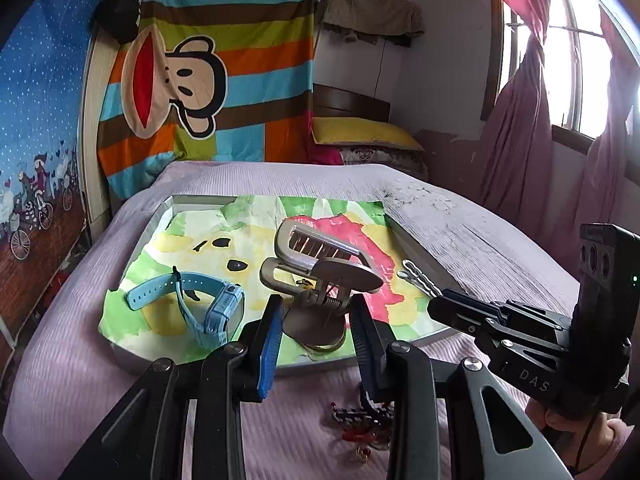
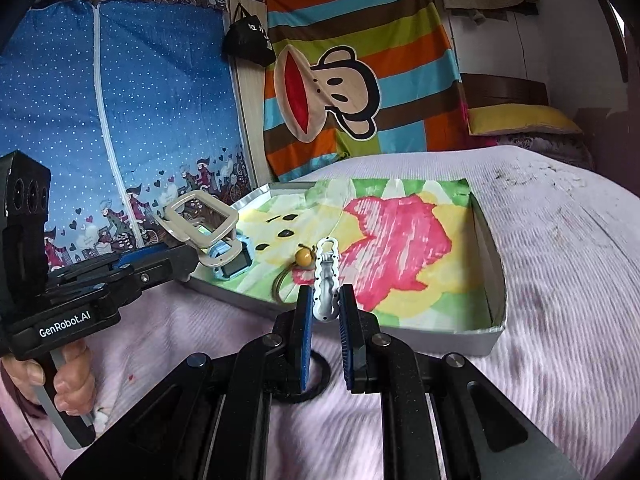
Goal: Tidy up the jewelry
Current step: 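Carry the clip and bead chain into the tray and open both tools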
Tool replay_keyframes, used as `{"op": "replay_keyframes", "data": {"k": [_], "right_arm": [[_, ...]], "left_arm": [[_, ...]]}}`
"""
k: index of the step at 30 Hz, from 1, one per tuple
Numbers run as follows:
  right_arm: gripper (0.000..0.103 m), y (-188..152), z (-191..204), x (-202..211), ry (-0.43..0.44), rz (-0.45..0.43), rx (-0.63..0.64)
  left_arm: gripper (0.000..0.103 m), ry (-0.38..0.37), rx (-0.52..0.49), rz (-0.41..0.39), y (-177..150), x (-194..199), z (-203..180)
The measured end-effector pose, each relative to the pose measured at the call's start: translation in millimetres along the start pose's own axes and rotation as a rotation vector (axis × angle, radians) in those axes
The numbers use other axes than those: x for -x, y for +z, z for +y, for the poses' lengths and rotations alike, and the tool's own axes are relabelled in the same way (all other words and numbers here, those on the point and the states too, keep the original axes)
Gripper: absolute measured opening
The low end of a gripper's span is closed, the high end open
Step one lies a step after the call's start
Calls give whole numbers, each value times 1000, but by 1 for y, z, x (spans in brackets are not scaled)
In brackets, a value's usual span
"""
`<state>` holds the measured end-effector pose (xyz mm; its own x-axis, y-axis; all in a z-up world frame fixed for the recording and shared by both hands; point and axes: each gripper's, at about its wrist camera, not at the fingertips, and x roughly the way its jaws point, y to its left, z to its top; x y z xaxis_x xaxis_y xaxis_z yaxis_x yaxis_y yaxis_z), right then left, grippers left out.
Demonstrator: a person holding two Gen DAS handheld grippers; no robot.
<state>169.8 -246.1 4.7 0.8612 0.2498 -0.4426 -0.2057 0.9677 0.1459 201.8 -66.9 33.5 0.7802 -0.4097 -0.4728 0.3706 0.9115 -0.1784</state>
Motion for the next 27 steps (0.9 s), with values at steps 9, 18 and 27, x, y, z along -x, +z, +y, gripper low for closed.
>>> {"op": "replay_keyframes", "data": {"k": [9,18,27], "right_arm": [[11,23,-26,-54,-6,148,-57],[11,17,-28,-85,-9,272,-66],[12,13,-27,-95,-13,317,-63]], "left_arm": [[32,8,31,181,16,-50,8],[32,30,77,311,12,-72,11],[32,40,73,333,5,-74,12]]}}
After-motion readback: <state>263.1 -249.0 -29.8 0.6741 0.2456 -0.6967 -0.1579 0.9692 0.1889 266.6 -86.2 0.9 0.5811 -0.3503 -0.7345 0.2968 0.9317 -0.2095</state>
